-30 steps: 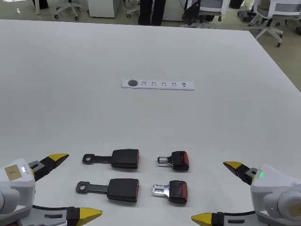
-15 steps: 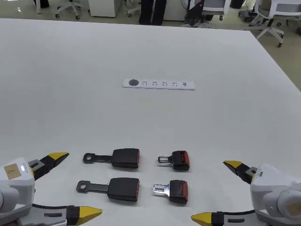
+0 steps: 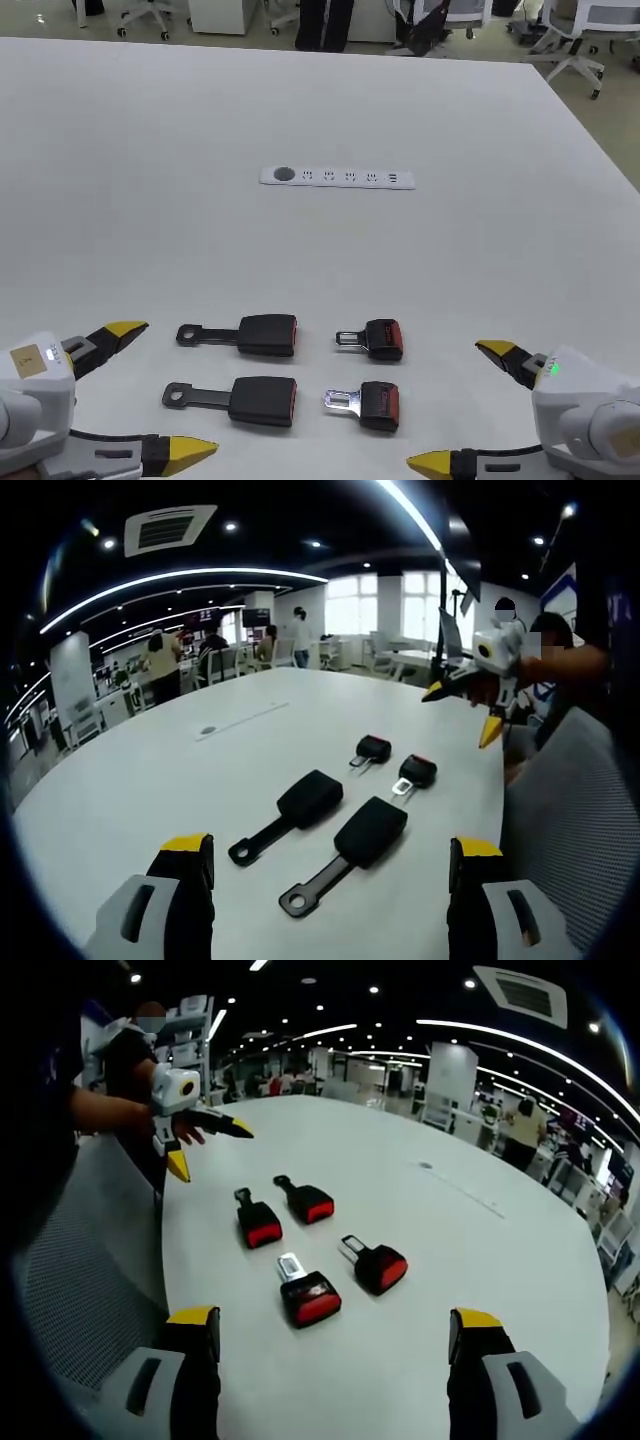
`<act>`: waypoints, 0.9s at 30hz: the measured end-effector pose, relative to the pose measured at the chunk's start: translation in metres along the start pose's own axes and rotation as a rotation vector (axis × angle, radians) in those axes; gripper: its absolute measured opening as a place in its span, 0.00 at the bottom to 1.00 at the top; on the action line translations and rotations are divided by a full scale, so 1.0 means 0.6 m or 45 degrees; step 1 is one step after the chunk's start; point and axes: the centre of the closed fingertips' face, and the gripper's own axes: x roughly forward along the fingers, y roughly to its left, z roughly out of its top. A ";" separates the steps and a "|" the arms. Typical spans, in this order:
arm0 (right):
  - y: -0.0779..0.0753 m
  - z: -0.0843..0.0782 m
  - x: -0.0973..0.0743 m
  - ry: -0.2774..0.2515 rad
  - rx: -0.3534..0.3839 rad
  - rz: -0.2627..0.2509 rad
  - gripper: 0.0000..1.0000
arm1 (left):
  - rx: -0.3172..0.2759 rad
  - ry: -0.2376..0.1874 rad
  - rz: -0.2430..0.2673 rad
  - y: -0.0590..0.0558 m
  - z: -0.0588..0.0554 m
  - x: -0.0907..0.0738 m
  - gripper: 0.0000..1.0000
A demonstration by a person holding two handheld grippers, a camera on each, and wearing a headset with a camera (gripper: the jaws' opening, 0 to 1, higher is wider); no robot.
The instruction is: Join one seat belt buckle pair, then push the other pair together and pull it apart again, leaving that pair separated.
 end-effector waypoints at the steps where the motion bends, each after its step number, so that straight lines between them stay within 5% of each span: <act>1: -0.001 0.000 0.000 0.002 -0.002 -0.001 0.97 | 0.002 0.002 -0.001 0.000 0.000 0.000 1.00; 27: -0.008 0.003 0.004 -0.008 -0.030 0.001 0.96 | 0.009 0.010 -0.009 -0.002 -0.003 0.002 0.99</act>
